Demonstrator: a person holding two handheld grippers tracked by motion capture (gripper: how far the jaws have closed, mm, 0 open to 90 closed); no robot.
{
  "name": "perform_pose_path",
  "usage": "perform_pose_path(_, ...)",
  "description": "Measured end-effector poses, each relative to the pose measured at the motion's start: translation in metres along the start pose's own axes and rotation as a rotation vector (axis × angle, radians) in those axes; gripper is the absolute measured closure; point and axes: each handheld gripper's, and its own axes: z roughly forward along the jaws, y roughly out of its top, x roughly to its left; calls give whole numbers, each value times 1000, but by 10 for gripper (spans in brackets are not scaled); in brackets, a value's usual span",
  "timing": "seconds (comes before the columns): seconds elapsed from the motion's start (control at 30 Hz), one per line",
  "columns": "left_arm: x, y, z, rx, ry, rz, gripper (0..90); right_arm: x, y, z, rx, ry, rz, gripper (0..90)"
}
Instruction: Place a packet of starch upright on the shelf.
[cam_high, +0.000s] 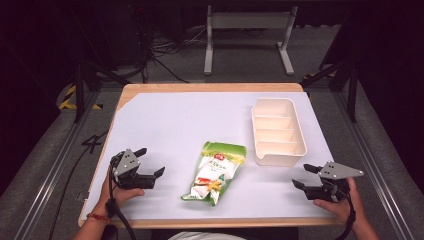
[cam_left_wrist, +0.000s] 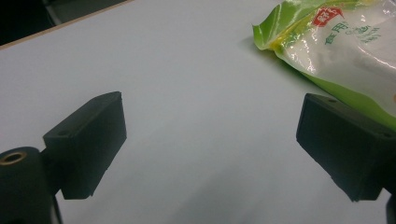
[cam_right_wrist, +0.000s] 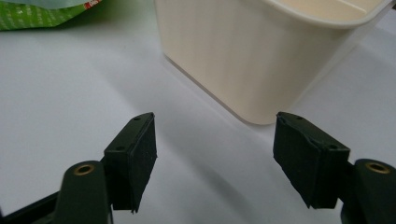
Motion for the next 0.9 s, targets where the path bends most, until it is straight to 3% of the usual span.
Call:
perform_pose_path(0.23,0,-3,-2,9,14,-4,93,-1,7,1,-14,14,-6,306)
perform_pose_path(0.47,-1,-4,-3,7,16,0,92,5,25,-6,-29,19,-37,328)
perform_pose_path(0.57,-1,-4,-5,3,21,-1,92,9,39,-9,-43,28,-60,339)
perform_pose_path(0.9,-2,-4,-7,-1,23,-4,92,29,82,-1,8,54,-190,348)
